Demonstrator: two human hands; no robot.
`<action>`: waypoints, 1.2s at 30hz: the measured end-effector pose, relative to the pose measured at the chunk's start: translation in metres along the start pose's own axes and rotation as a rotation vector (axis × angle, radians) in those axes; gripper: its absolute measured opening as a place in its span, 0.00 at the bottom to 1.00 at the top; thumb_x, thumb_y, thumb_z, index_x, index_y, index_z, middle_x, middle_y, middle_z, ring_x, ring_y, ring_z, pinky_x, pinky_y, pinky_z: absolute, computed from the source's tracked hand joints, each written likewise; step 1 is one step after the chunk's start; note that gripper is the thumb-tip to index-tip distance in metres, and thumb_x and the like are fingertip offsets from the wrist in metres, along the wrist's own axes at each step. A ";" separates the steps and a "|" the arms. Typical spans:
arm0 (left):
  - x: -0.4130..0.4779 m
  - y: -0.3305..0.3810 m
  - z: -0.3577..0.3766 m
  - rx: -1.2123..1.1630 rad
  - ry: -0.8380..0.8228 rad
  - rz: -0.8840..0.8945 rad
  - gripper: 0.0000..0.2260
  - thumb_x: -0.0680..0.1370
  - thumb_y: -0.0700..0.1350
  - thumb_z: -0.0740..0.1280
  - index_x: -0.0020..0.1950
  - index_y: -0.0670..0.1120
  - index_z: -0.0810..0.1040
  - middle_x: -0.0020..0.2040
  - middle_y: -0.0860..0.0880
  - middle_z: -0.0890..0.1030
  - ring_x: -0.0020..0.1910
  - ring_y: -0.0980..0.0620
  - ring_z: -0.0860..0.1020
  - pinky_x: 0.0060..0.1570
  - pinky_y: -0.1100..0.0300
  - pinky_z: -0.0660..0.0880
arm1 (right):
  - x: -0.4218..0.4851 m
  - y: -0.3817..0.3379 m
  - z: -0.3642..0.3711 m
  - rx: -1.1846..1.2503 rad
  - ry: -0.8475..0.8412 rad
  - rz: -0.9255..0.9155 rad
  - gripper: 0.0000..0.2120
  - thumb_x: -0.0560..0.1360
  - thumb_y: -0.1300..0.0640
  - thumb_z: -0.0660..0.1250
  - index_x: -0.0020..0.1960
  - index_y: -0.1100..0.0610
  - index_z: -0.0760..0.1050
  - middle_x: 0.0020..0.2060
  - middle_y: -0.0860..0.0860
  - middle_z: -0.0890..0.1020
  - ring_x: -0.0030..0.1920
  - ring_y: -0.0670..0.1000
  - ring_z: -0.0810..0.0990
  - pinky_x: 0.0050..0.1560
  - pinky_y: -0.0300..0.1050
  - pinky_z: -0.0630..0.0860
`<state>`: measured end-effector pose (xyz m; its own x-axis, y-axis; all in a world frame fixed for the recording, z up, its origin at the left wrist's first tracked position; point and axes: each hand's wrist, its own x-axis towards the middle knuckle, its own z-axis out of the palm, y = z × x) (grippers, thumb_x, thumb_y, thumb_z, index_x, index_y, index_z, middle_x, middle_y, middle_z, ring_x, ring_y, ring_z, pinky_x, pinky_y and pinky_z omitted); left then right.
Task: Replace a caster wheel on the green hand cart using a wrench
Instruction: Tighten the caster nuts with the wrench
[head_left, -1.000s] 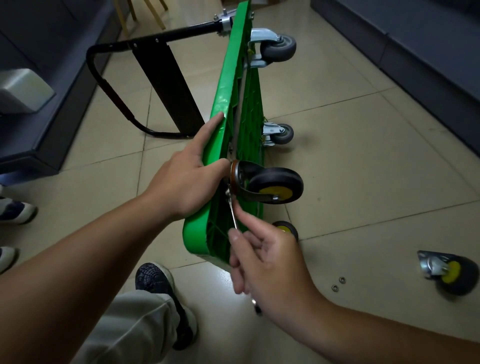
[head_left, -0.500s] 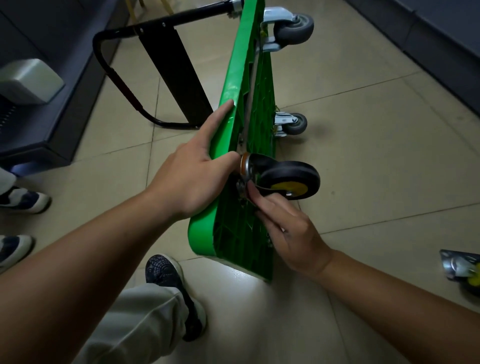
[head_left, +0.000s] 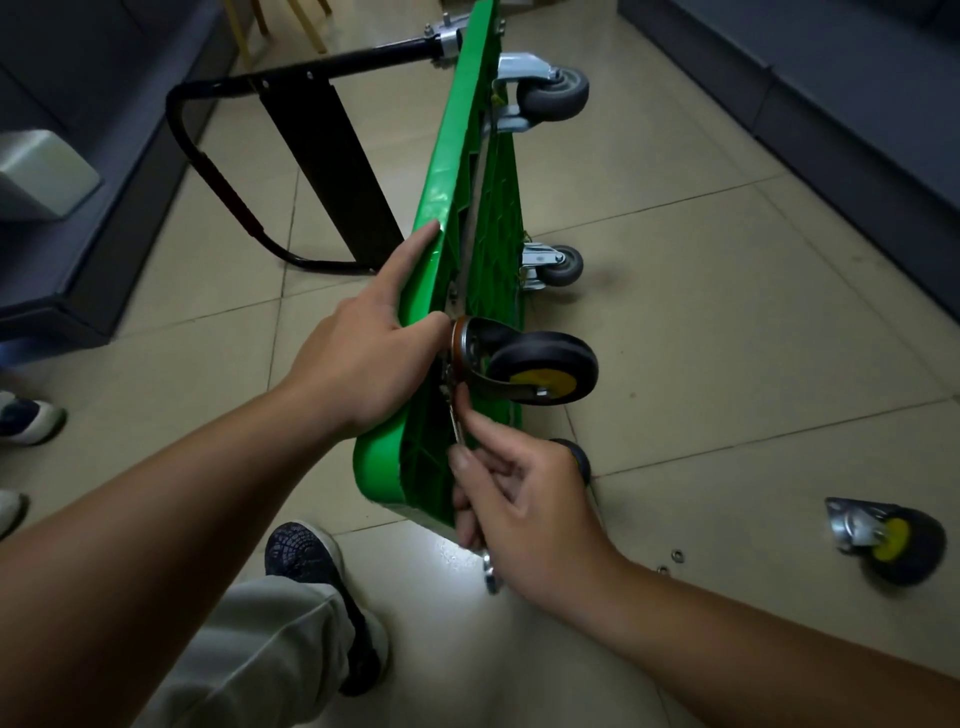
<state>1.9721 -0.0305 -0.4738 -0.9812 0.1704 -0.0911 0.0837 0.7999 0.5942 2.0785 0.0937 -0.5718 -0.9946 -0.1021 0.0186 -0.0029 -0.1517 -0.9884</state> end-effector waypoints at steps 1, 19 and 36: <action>0.000 0.001 0.000 0.005 0.001 0.001 0.35 0.72 0.58 0.61 0.74 0.80 0.51 0.60 0.49 0.78 0.49 0.45 0.81 0.52 0.42 0.80 | -0.001 -0.010 0.004 0.098 0.005 0.058 0.22 0.83 0.61 0.63 0.76 0.48 0.69 0.30 0.44 0.77 0.27 0.48 0.77 0.29 0.41 0.75; 0.004 -0.004 -0.001 -0.063 -0.047 0.026 0.35 0.72 0.59 0.64 0.74 0.80 0.53 0.61 0.55 0.72 0.51 0.51 0.81 0.54 0.43 0.81 | 0.033 0.053 -0.055 -0.593 0.019 -0.515 0.21 0.83 0.67 0.60 0.76 0.65 0.66 0.47 0.57 0.76 0.45 0.56 0.76 0.50 0.44 0.75; 0.000 -0.002 -0.002 -0.049 0.000 -0.003 0.35 0.70 0.57 0.63 0.72 0.81 0.53 0.64 0.54 0.74 0.54 0.47 0.80 0.57 0.42 0.79 | 0.006 0.013 -0.002 -0.087 -0.001 -0.096 0.24 0.83 0.61 0.62 0.77 0.45 0.67 0.40 0.39 0.82 0.33 0.44 0.79 0.37 0.42 0.78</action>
<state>1.9716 -0.0330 -0.4734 -0.9815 0.1679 -0.0925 0.0723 0.7712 0.6325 2.0721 0.0928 -0.5846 -0.9892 -0.0920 0.1138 -0.1071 -0.0750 -0.9914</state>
